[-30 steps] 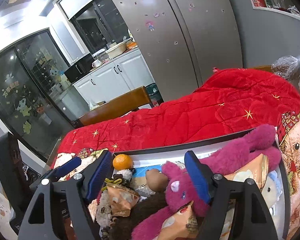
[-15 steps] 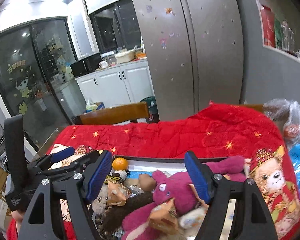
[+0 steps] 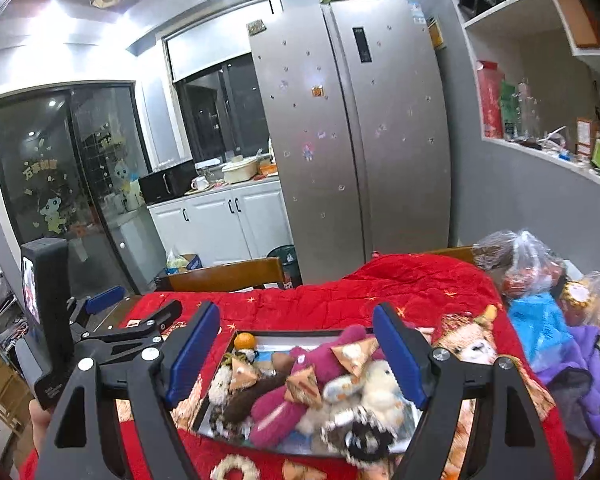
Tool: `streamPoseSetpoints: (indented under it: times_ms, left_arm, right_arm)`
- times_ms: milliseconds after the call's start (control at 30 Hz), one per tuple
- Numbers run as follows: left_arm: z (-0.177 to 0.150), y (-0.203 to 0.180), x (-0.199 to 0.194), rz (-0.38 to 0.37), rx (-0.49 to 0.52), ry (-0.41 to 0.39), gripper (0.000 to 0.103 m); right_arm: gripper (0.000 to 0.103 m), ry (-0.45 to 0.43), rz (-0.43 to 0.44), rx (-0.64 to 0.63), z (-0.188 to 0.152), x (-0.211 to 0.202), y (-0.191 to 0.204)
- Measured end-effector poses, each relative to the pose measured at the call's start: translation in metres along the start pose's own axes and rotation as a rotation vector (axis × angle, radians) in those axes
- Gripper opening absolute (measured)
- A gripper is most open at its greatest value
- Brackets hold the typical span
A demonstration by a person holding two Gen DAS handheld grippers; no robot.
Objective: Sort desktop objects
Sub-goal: 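Withdraw both open tools from the tray back toward the loose objects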
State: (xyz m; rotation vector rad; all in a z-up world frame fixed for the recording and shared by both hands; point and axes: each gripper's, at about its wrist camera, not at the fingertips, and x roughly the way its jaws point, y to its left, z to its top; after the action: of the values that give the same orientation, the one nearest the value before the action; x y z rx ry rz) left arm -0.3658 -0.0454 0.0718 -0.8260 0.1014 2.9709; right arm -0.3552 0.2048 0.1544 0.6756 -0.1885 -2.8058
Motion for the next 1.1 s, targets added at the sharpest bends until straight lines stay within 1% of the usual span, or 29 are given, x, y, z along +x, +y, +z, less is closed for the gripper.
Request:
streamPoseSetpoints:
  times_ms: [67,167,200,267,333,367,433,500,567,600,667,800,967,1100]
  left_arm:
    - [-0.01,0.0,-0.02,-0.06,-0.032,0.011,0.099]
    - [-0.025,-0.001,-0.045,-0.117,-0.079,0.001,0.1]
    - [-0.035,-0.002,-0.054,-0.133,-0.088,-0.002,0.1]
    - [-0.062,-0.006,-0.072,-0.131,-0.089,0.005,0.102]
    - [-0.099,-0.01,-0.088,-0.106,-0.073,0.021,0.102]
    - [-0.122,-0.013,-0.094,-0.097,-0.065,0.041,0.102]
    - [-0.156,-0.018,-0.099,-0.104,-0.074,0.073,0.102]
    - [-0.182,-0.023,-0.097,-0.128,-0.097,0.124,0.102]
    - [-0.198,-0.027,-0.091,-0.158,-0.124,0.17,0.102]
    - [-0.2,-0.029,-0.088,-0.161,-0.128,0.177,0.102]
    - [-0.201,-0.033,-0.086,-0.165,-0.121,0.175,0.102]
    - [-0.194,-0.038,-0.082,-0.149,-0.087,0.149,0.102]
    - [-0.189,-0.045,-0.062,-0.16,-0.079,0.161,0.102]
    - [-0.187,-0.048,-0.044,-0.168,-0.074,0.186,0.102]
  right_arm:
    - [0.081,-0.016,-0.01,-0.007,-0.005,-0.021,-0.002]
    - [0.083,-0.044,-0.018,-0.031,-0.018,-0.052,-0.007]
    - [0.085,-0.053,-0.025,-0.045,-0.024,-0.062,-0.009]
    - [0.086,-0.07,-0.051,-0.062,-0.04,-0.078,-0.013]
    - [0.086,-0.089,-0.075,-0.073,-0.064,-0.091,-0.017]
    - [0.086,-0.105,-0.092,-0.064,-0.08,-0.097,-0.02]
    - [0.086,-0.122,-0.104,-0.021,-0.11,-0.106,-0.028]
    - [0.086,-0.08,-0.105,0.007,-0.134,-0.102,-0.037]
    - [0.086,0.008,-0.109,-0.028,-0.149,-0.091,-0.04]
    - [0.086,0.029,-0.123,-0.044,-0.154,-0.09,-0.041]
    - [0.086,0.029,-0.142,-0.045,-0.158,-0.088,-0.043]
    - [0.086,0.032,-0.087,-0.025,-0.151,-0.082,-0.044]
    - [0.086,0.067,-0.078,-0.044,-0.161,-0.073,-0.043]
    - [0.086,0.109,-0.061,-0.035,-0.17,-0.06,-0.046]
